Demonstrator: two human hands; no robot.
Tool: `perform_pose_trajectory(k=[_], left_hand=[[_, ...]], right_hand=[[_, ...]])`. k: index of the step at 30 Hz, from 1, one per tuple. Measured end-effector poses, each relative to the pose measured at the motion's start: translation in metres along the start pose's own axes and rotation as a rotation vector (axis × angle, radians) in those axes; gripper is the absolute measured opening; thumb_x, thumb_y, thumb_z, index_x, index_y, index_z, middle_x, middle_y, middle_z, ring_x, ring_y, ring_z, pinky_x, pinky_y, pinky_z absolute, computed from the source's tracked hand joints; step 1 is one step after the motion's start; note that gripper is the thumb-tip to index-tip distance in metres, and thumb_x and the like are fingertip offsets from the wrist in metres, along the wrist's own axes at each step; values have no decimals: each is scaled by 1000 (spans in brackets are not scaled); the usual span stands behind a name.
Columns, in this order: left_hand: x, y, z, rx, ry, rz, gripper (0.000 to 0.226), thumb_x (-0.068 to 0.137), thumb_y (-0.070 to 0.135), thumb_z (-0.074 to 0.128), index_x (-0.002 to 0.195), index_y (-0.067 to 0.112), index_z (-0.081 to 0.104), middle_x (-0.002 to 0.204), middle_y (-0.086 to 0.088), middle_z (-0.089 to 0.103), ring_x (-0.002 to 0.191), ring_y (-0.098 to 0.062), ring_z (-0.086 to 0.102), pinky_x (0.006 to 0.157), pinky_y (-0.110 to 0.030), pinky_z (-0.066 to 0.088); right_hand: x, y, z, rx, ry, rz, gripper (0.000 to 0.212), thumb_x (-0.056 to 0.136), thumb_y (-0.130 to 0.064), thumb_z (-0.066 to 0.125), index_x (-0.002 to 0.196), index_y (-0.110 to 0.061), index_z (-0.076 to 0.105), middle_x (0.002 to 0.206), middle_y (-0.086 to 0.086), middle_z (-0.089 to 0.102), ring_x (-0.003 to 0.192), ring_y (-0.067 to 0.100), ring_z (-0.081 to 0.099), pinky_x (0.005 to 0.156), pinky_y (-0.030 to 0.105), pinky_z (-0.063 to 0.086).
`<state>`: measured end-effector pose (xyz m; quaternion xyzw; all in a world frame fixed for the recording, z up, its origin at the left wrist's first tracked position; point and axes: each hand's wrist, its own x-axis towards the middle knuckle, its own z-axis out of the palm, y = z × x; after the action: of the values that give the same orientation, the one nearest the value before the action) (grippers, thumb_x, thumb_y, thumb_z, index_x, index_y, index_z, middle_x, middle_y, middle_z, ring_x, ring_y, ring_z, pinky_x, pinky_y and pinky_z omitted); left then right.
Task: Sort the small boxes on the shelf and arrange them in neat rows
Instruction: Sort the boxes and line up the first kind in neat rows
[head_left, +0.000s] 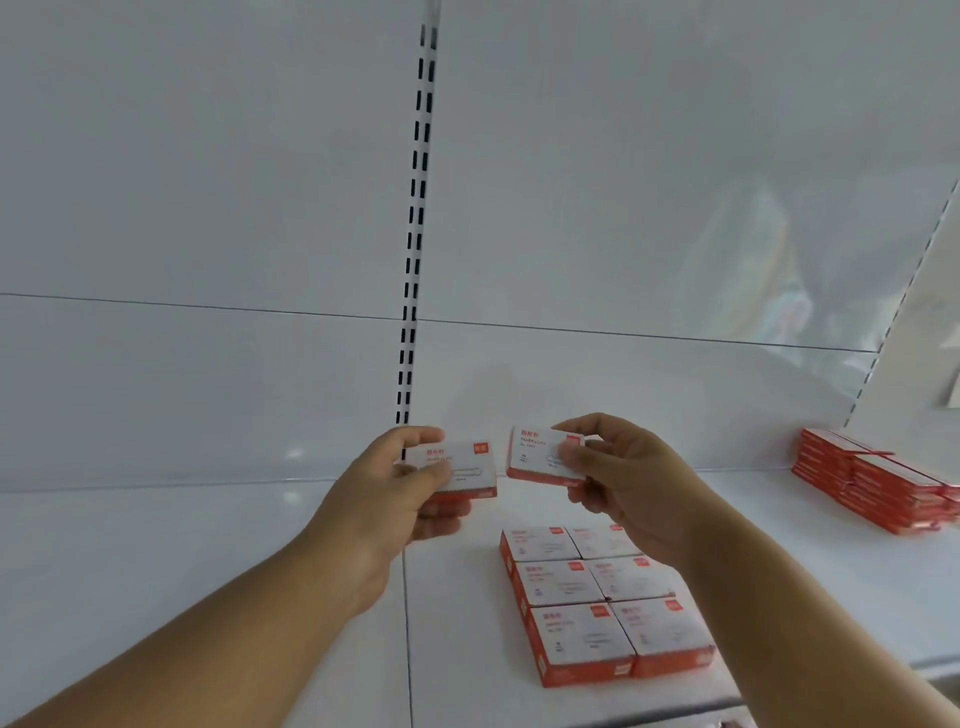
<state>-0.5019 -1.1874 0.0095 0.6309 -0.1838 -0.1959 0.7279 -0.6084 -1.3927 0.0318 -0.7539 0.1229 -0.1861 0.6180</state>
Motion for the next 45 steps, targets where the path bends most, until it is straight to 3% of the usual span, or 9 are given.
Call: perform_pose_trajectory(k=[6, 12, 16, 20, 26, 30, 35, 39, 45], left_hand=[[23, -5, 45, 446, 88, 67, 10, 93, 24, 66, 98, 31, 61, 91, 2, 71, 74, -19, 68, 76, -36, 59], [47, -26, 62, 819, 104, 71, 9, 91, 32, 66, 100, 32, 64, 99, 12, 69, 82, -8, 62, 65, -24, 47], [53, -40, 64, 984, 64, 31, 13, 91, 44, 60, 98, 35, 65, 96, 16, 70, 87, -7, 66, 79, -31, 55], [51, -47, 67, 1181, 26, 114, 25, 94, 53, 52, 103, 36, 68, 94, 19, 69, 84, -3, 64, 63, -21, 49], [48, -45, 66, 1182, 53, 139, 31, 93, 54, 53, 119, 37, 61, 98, 15, 68, 88, -6, 62, 69, -24, 46], [43, -26, 39, 1080, 224, 217, 9, 93, 43, 57, 91, 35, 62, 75, 12, 63, 71, -5, 59, 64, -26, 49], [55, -16, -16, 1125, 452, 109, 14, 88, 30, 59, 102, 29, 63, 102, 7, 63, 89, -16, 59, 74, -29, 46], [68, -29, -27, 1235, 322, -24, 55, 78, 45, 66, 129, 27, 55, 125, -3, 57, 112, -26, 57, 92, -36, 49], [74, -30, -26, 1185, 191, -48, 51, 62, 48, 58, 111, 39, 67, 106, 5, 68, 99, -23, 63, 87, -35, 54]], right_hand=[[20, 19, -56, -197, 74, 19, 8, 93, -11, 63, 96, -12, 71, 87, 17, 68, 60, 18, 53, 57, 29, 43], [41, 52, -68, -481, -56, 159, 9, 92, -22, 64, 93, -21, 73, 81, 7, 73, 58, 13, 58, 57, 28, 46], [46, 62, -66, -652, -93, 156, 12, 90, -29, 65, 94, -26, 75, 85, -8, 73, 72, 9, 65, 70, 26, 53], [47, 66, -63, -728, -85, 115, 16, 91, -32, 63, 102, -28, 73, 93, -12, 69, 83, 9, 65, 75, 25, 51], [44, 56, -61, -932, -56, 62, 27, 90, -41, 62, 114, -28, 66, 106, -10, 61, 91, 10, 59, 75, 24, 46], [43, 27, -36, -980, -94, -67, 27, 89, -43, 62, 112, -28, 61, 107, -9, 56, 74, 6, 57, 67, 22, 48], [65, 7, 29, -1012, -322, -178, 29, 88, -39, 66, 114, -26, 63, 108, -10, 59, 98, 11, 55, 85, 24, 44], [85, 7, 71, -1097, -425, -191, 50, 85, -38, 70, 131, -26, 55, 132, -3, 54, 120, 19, 51, 101, 32, 40], [99, 5, 83, -1240, -570, -53, 54, 84, -23, 70, 133, -29, 47, 133, -1, 52, 112, 21, 53, 90, 32, 46]])
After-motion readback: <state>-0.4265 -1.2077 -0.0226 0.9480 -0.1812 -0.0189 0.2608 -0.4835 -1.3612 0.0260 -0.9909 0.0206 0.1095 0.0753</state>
